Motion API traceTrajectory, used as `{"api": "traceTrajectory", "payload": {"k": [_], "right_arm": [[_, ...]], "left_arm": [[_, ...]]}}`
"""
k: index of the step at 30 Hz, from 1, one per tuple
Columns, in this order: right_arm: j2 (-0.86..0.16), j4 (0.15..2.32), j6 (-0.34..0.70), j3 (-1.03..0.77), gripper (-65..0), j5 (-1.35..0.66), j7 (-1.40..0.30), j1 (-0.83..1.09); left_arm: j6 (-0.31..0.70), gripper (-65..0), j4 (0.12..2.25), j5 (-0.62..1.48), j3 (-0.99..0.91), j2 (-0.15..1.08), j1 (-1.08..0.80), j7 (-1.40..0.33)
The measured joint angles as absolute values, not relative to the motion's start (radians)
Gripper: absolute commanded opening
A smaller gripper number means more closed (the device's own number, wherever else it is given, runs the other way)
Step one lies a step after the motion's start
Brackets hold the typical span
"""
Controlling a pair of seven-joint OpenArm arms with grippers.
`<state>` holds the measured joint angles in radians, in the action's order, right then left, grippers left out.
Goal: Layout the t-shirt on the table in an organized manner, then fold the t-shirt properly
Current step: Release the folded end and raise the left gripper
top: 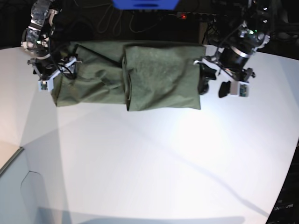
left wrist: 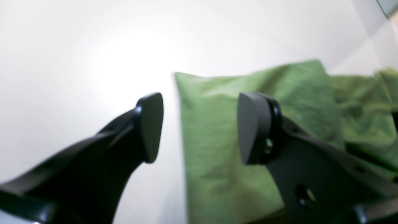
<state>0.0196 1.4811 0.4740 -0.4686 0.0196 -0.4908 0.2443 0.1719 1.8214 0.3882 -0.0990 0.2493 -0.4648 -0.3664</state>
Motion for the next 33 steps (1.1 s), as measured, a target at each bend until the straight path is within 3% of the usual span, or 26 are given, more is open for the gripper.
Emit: {"api": "traceTrajectory", "payload": {"k": [6, 9, 16, 23, 27, 33], "right_arm": [[-0.009, 1.402, 0.473, -0.462, -21.6, -0.004, -0.439, 0.22], [-0.011, 1.386, 0.473, -0.463, -27.7, -0.005, -0.421, 0.214], [-0.017, 1.322, 0.471, -0.464, -65.0, -0.031, -0.394, 0.178], [-0.014, 1.345, 0.491, -0.469, -65.0, -0.023, -0.422, 0.176], [0.006, 1.461, 0.569, -0.47, -65.0, 0.02, -0.5, 0.205], [0.043, 1.675, 0.577, -0.446, -65.0, 0.024, -0.502, 0.239]], "left_arm": [[0.171, -28.5, 1.818, 0.398, -0.157, 0.246, -0.467, -0.367], [0.17, -28.5, 1.818, 0.397, -0.182, 0.246, -0.469, -0.367], [0.17, -28.6, 1.818, 0.398, -0.201, 0.246, -0.468, -0.367], [0.173, -28.7, 1.771, 0.403, -0.201, 0.242, -0.482, -0.369], [0.172, -28.7, 1.745, 0.403, -0.196, 0.237, -0.482, -0.37], [0.172, -28.7, 1.745, 0.406, -0.198, 0.237, -0.483, -0.37]]}}
